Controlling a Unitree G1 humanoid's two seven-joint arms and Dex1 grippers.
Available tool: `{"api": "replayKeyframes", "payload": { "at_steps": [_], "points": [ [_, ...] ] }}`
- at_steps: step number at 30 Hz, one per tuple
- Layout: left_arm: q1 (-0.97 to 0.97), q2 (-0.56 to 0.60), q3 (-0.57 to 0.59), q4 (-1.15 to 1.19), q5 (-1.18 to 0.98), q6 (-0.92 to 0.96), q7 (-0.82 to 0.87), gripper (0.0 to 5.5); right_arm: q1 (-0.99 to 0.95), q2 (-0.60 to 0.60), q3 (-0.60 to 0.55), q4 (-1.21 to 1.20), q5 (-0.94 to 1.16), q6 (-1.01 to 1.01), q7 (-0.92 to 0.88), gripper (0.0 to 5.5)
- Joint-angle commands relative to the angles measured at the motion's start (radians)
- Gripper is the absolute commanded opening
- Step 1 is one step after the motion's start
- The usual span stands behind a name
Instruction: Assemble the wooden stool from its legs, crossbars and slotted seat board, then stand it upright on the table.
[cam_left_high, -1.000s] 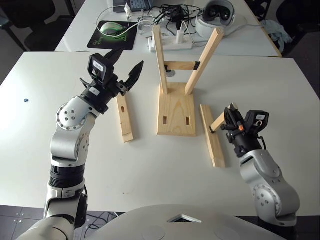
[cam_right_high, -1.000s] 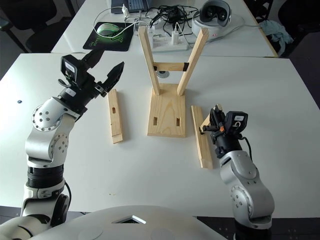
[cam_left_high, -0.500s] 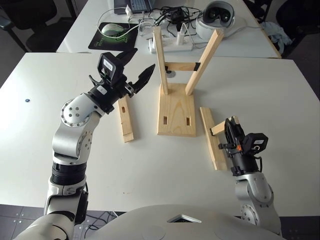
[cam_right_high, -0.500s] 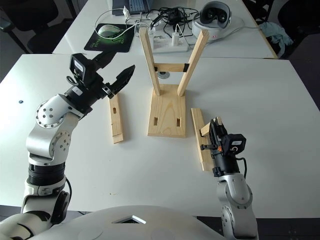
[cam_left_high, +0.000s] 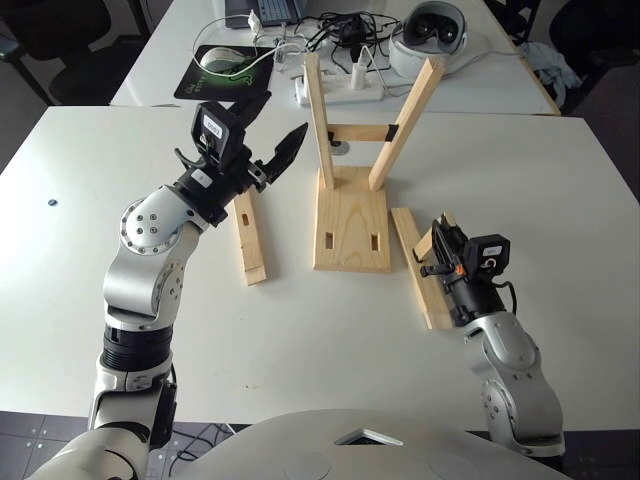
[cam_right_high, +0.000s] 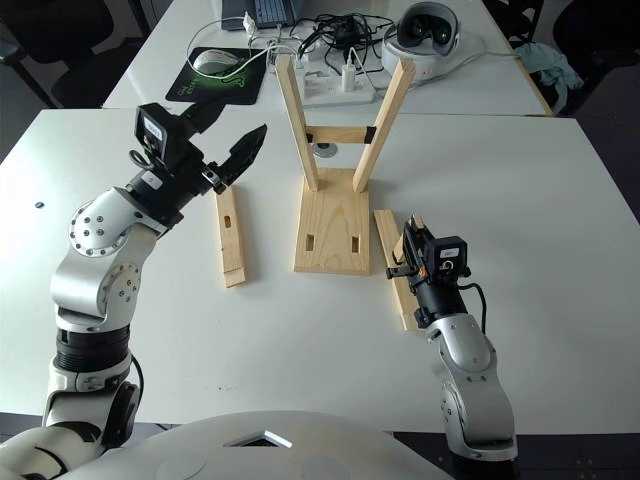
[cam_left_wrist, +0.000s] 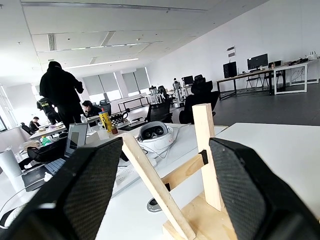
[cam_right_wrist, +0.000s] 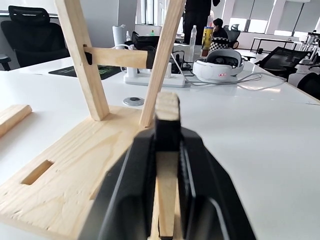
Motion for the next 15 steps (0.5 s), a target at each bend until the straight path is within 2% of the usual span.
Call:
{"api": "replayKeyframes", "payload": {
  "at_steps": [1, 15],
  "points": [
    [0.002, 0.006, 0.005, -0.007, 0.009, 0.009, 0.009, 3.2, 0.071, -0.007, 0.031, 0.152, -0.029, 0.063, 0.028, 0.41],
    [-0.016, 0.001, -0.003, 0.007, 0.012, 0.001, 0.01, 3.2, 0.008, 0.028, -0.012, 0.299, -0.026, -0.034, 0.044, 0.41]
  ]
}}
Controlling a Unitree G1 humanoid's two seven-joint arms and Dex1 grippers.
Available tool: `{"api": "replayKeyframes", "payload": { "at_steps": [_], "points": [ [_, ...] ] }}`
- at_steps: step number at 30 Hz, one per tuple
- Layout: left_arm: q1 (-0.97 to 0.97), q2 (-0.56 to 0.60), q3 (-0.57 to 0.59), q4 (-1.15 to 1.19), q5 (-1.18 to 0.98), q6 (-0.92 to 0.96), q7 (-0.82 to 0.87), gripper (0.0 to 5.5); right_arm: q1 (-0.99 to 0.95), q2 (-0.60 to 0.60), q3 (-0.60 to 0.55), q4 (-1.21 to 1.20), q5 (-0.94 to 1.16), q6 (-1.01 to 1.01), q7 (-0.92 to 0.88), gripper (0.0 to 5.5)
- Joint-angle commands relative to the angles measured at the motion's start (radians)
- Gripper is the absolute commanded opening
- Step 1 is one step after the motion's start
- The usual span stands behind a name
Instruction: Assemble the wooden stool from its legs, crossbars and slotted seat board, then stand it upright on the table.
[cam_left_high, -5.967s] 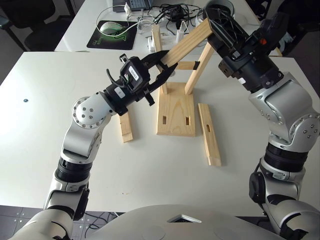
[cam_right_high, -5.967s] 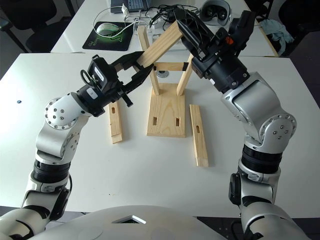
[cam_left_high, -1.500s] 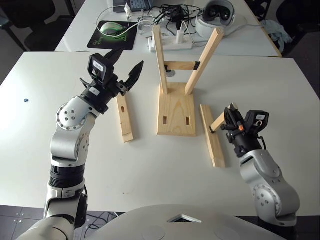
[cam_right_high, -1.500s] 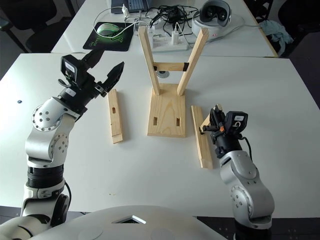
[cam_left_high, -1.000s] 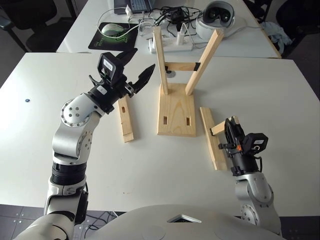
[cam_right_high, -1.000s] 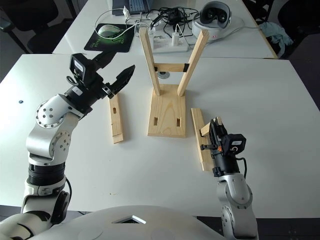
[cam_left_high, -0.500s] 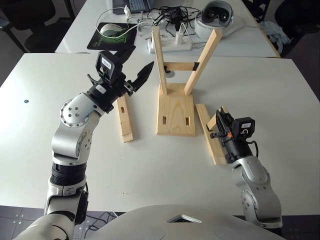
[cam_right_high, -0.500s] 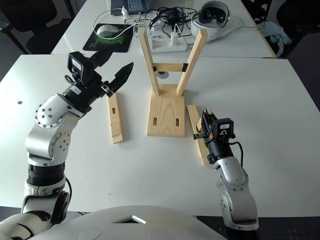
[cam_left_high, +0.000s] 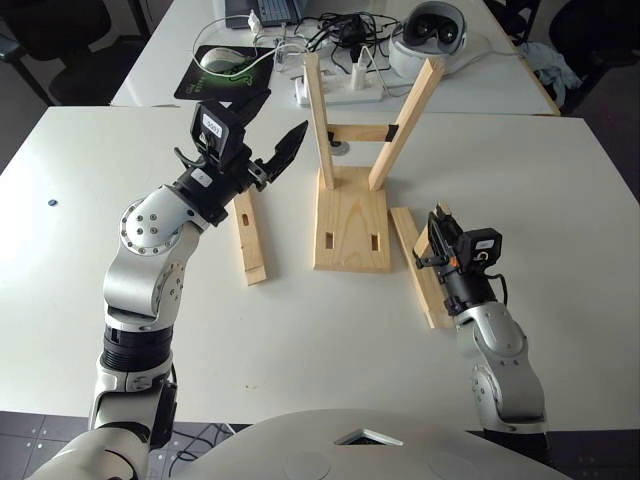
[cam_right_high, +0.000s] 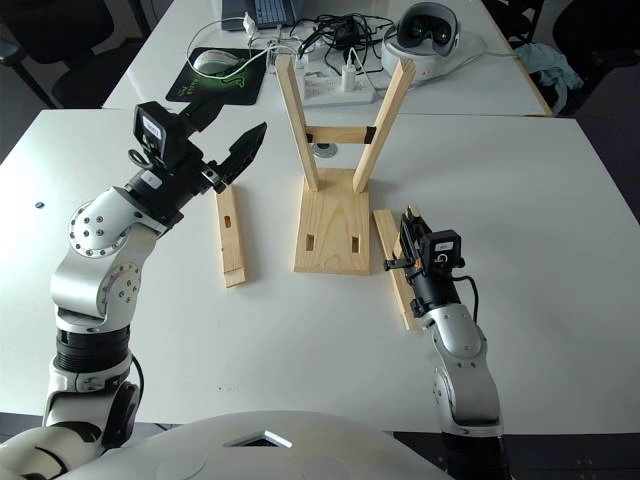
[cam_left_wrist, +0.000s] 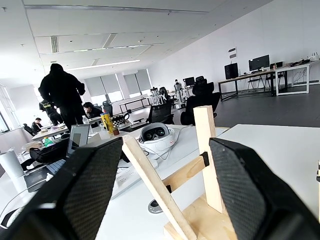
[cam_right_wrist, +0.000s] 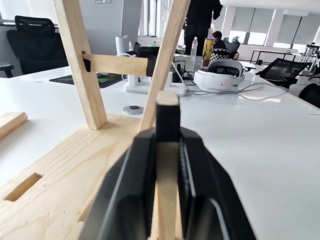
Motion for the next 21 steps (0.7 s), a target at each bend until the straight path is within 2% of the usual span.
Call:
{"api": "replayKeyframes", "payload": {
  "at_steps": [1, 14, 21],
  "points": [
    [-0.013, 0.002, 0.0, 0.004, 0.012, 0.001, 0.006, 3.2, 0.098, -0.012, -0.014, 0.132, 0.005, 0.095, 0.027, 0.41],
    [0.0, 0.008, 0.007, -0.011, 0.012, 0.003, 0.014, 3.2, 0.223, -0.035, -0.044, 0.117, 0.014, 0.029, 0.096, 0.41],
    [-0.016, 0.014, 0.005, 0.002, 0.005, 0.004, -0.003, 3.2, 0.306, -0.021, -0.052, 0.201, 0.013, -0.1, 0.118, 0.41]
  ]
}}
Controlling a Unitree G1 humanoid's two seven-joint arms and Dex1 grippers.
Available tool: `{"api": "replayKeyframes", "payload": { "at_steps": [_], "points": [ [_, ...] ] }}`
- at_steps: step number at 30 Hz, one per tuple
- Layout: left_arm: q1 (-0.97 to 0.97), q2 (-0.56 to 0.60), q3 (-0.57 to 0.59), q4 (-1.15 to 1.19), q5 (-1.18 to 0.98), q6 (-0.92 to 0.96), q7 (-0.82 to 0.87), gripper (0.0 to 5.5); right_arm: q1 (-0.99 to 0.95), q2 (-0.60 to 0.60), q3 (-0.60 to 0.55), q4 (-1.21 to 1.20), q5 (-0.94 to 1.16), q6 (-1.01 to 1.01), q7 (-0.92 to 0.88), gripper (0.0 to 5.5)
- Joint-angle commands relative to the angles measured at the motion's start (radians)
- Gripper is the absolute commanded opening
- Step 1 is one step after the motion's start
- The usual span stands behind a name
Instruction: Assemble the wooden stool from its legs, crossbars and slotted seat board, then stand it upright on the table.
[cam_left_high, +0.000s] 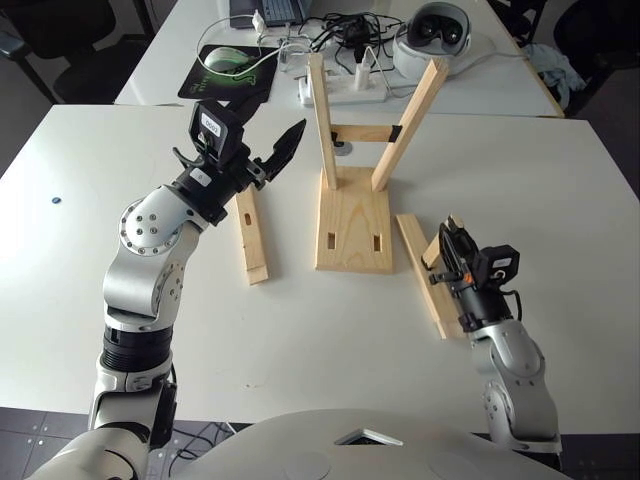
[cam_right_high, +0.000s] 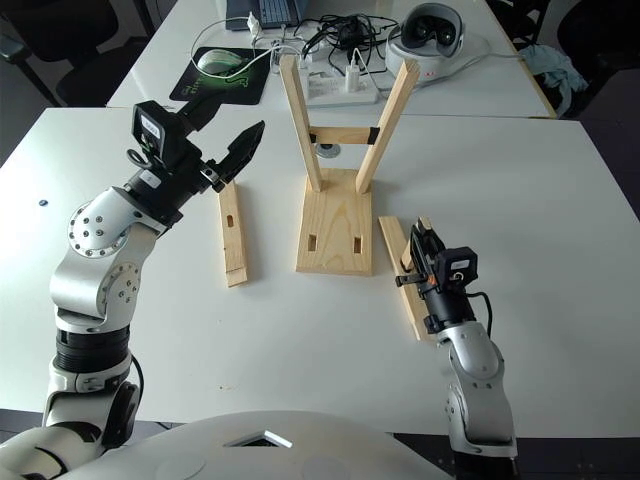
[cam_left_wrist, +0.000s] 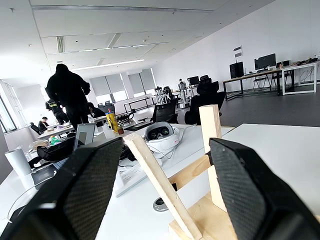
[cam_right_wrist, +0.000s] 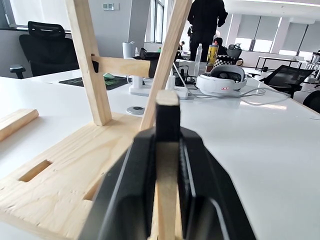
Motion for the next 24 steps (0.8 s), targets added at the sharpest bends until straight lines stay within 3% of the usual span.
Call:
{"api": "replayKeyframes", "payload": {
  "at_steps": [1, 10, 24],
  "points": [
    [-0.024, 0.015, 0.002, 0.011, -0.002, 0.004, -0.021, 3.2, 0.184, 0.009, 0.0, 0.223, -0.017, 0.037, 0.024, 0.41],
    [-0.112, 0.023, -0.015, 0.095, -0.014, -0.008, -0.098, 3.2, 0.247, 0.091, 0.027, 0.376, -0.017, -0.164, 0.007, 0.41],
    [-0.096, 0.007, -0.003, 0.081, 0.01, -0.018, -0.077, 3.2, 0.082, 0.044, 0.065, 0.234, -0.049, 0.062, -0.024, 0.41]
  ]
}}
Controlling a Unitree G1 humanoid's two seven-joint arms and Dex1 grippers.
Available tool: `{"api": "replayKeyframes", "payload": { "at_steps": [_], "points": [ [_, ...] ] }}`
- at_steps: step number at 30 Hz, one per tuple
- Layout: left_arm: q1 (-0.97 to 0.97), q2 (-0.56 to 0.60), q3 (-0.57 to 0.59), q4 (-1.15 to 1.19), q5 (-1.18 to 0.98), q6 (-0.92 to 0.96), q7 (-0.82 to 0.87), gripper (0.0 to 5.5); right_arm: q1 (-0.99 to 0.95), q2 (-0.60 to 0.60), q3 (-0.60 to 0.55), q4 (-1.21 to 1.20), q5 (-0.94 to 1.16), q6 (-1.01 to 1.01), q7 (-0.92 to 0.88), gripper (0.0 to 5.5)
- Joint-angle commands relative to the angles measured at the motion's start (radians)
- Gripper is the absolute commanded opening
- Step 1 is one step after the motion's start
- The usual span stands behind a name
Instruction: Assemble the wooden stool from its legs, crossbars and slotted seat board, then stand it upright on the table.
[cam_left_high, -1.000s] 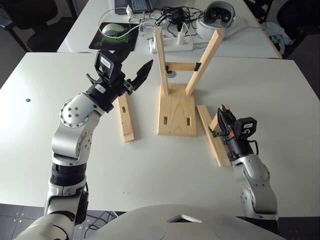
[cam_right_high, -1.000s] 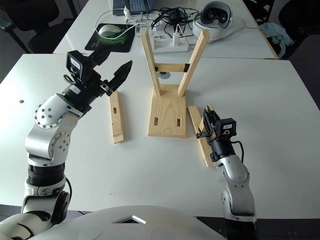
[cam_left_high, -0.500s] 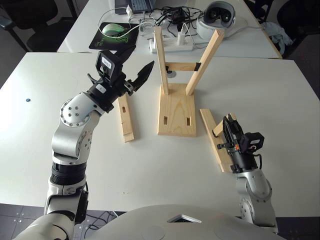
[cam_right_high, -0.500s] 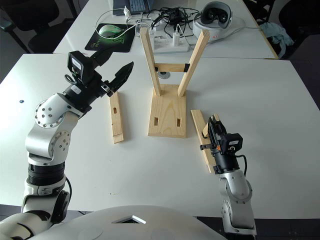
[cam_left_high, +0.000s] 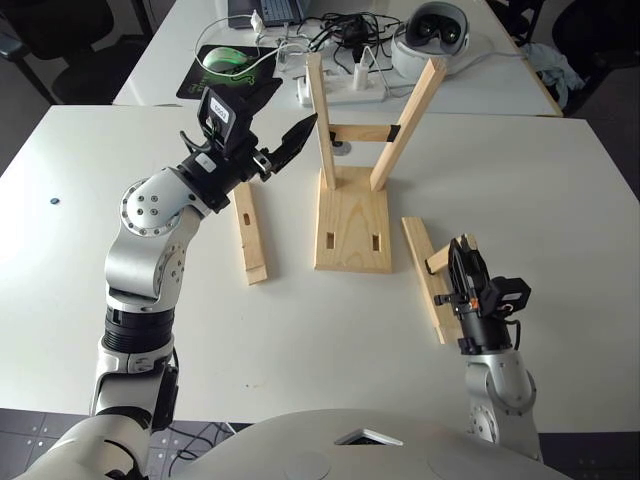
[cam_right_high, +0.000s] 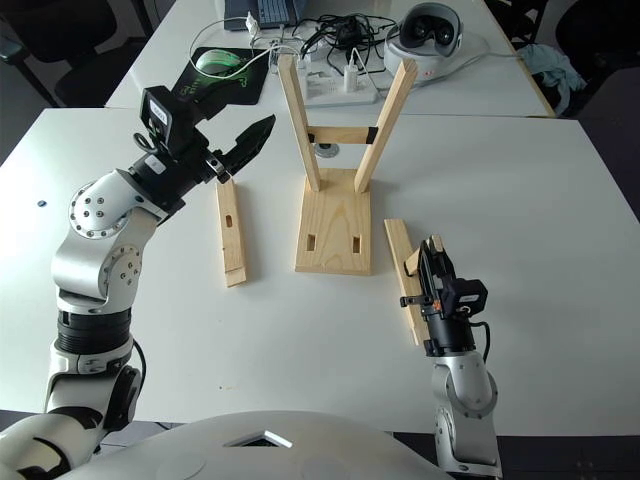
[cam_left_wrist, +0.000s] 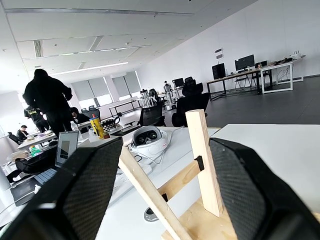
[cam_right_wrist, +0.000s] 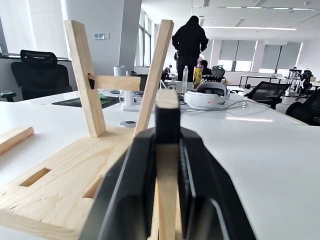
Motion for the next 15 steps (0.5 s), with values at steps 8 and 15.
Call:
{"api": "replayKeyframes", "payload": {
  "at_steps": [8, 15],
  "points": [
    [-0.012, 0.006, 0.004, 0.003, 0.017, -0.013, 0.011, 3.2, 0.07, -0.021, 0.053, 0.147, -0.035, 0.285, -0.009, 0.41],
    [-0.008, 0.0, -0.002, 0.002, 0.025, -0.018, 0.021, 3.2, -0.006, -0.034, 0.055, 0.103, -0.046, 0.334, -0.025, 0.41]
  ]
}}
